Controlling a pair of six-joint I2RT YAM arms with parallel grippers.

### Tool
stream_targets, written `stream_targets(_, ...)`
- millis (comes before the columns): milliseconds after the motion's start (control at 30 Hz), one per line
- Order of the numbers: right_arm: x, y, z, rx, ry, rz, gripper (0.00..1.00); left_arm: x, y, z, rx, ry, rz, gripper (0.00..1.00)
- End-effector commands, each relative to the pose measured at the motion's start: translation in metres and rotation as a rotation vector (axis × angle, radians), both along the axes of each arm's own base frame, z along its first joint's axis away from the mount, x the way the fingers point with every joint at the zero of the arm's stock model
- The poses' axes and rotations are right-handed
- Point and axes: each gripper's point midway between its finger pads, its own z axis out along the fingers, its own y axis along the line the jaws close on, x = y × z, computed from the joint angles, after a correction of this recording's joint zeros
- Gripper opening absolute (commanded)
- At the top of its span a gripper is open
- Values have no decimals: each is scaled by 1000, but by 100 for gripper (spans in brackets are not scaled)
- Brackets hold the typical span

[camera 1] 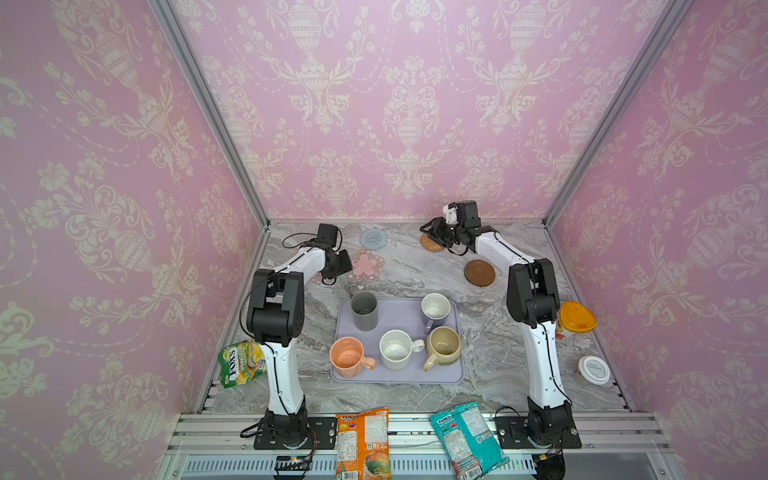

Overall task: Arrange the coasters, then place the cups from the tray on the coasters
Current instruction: 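Swing right gripper over wooden coaster while left hovers above pink coaster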

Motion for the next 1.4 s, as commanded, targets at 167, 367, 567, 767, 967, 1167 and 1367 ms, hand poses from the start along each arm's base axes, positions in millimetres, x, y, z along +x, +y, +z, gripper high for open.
stream_targets(167, -37, 65, -21, -18, 50, 152, 51, 30, -4, 8, -70, -49, -37, 48)
stream_targets(367, -46, 81, -31, -14, 75, 169, 50, 32, -8, -1, -102, -37, -43, 48)
stream_targets(567, -56, 49, -25, -74, 66, 109, 46, 21, -8, -3, -97, -24, -50, 48)
stream_targets(767, -77, -45, -20, -198, 89, -96, 24, 8, -6, -3, -86, -15, -53, 47)
stream_targets(967, -101, -123, -26, -317, 142, -244, 15, 0, -6, 6, -89, -27, -54, 46)
stream_targets(1167, -108, -142, -28, -363, 156, -265, 11, -2, -6, 18, -85, -46, -56, 46)
stream_targets(1367, -112, -166, -39, -514, 195, -285, 8, -1, -9, 39, -91, -80, -85, 46)
